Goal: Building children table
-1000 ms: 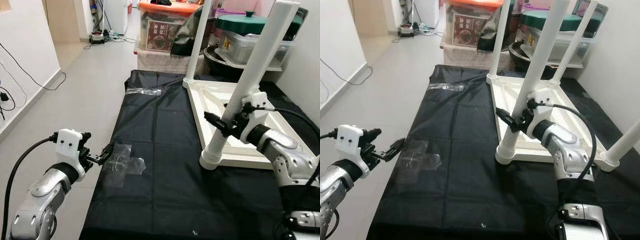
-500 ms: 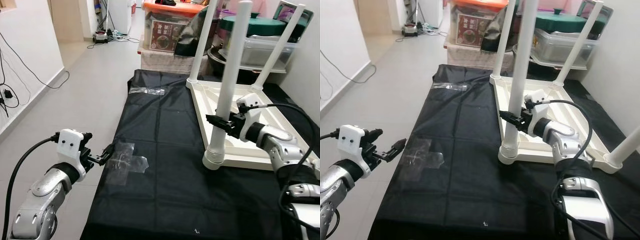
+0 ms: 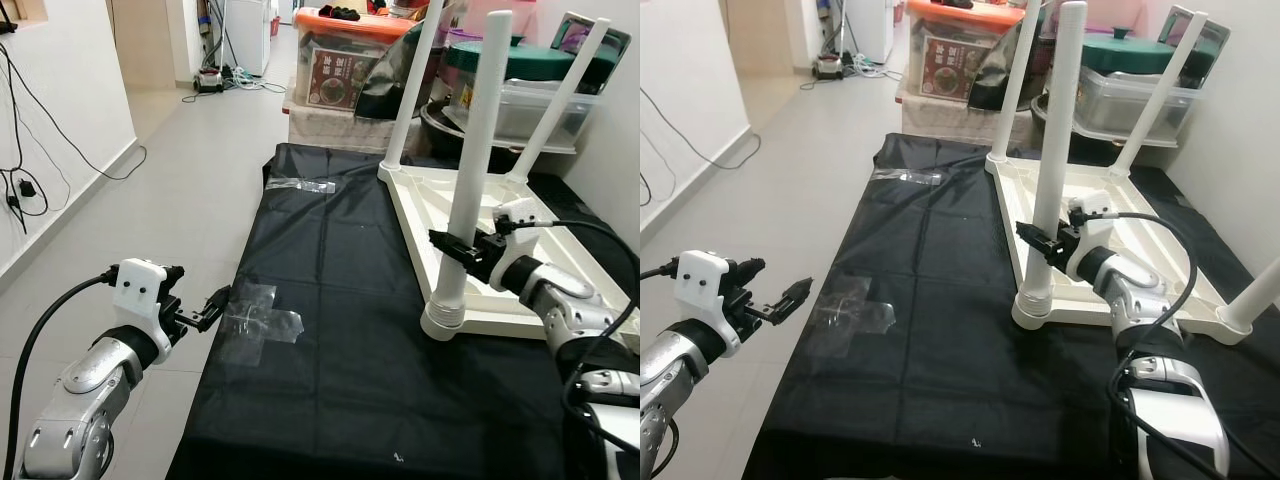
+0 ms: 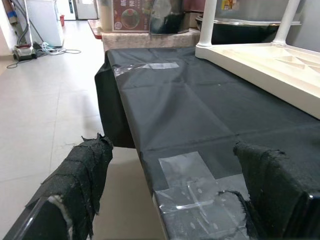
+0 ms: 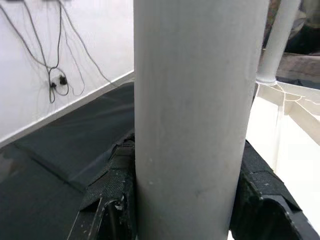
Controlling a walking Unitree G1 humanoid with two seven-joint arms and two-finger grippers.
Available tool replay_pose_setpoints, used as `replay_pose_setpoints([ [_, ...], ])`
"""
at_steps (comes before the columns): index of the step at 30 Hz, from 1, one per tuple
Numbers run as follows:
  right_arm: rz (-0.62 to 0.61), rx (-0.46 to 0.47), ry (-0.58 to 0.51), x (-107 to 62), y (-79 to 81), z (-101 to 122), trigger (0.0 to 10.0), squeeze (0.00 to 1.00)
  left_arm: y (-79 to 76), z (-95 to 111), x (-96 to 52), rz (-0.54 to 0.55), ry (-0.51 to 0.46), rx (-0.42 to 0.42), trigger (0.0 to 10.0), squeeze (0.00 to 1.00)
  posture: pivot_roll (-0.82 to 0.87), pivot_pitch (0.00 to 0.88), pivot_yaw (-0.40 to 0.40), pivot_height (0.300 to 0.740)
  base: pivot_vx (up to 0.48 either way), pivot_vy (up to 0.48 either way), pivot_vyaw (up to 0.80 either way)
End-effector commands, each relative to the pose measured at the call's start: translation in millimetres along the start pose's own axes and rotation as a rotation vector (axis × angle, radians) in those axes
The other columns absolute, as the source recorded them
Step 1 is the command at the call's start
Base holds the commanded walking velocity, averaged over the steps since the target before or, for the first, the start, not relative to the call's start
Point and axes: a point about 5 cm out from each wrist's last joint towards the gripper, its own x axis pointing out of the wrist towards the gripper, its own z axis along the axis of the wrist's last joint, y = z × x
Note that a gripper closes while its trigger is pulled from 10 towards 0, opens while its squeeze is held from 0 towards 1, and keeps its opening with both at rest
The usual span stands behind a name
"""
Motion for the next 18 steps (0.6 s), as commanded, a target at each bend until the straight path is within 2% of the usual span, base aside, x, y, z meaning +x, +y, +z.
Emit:
replay_pose_setpoints([
  [1, -0.043, 0.024, 0.021, -6.4, -3.7, -12, 0.0, 0.0, 1.1, 0, 0.5, -0.005, 0.003, 0.021, 10.0, 0.0, 0.09, 0.0, -0.115, 0.74, 0.0, 0.0, 0.0],
  [3, -0.035, 0.038, 0.017, -10.4, 0.3, -24, 0.0, 0.0, 0.8, -1, -0.1, -0.006, 0.005, 0.021, 10.0, 0.0, 0.09, 0.0, -0.109, 0.74, 0.0, 0.0, 0.0],
  [7, -0.028, 0.042, 0.015, -11.7, 2.2, -28, 0.0, 0.0, 0.9, -1, -0.6, -0.007, 0.006, 0.021, 10.0, 0.0, 0.09, 0.0, -0.109, 0.74, 0.0, 0.0, 0.0],
  [13, -0.038, 0.08, -0.043, -13.8, 16.3, -42, 0.0, 0.0, 2.6, 0, -1.3, -0.003, 0.006, 0.024, 10.0, 0.0, 0.09, 0.0, -0.109, 0.74, 0.0, 0.0, 0.0],
  [17, -0.093, 0.109, -0.095, -13.6, 24.3, -47, 0.0, 0.0, 2.6, 0, -2.1, -0.002, 0.005, 0.023, 10.0, 0.0, 0.09, 0.0, -0.107, 0.74, 0.0, 0.0, 0.0],
  [18, -0.142, 0.127, -0.122, -13.0, 29.9, -48, 0.0, 0.0, 2.9, 0, -2.7, -0.001, 0.006, 0.022, 10.0, 0.0, 0.09, 0.0, -0.105, 0.74, 0.0, 0.0, 0.0],
])
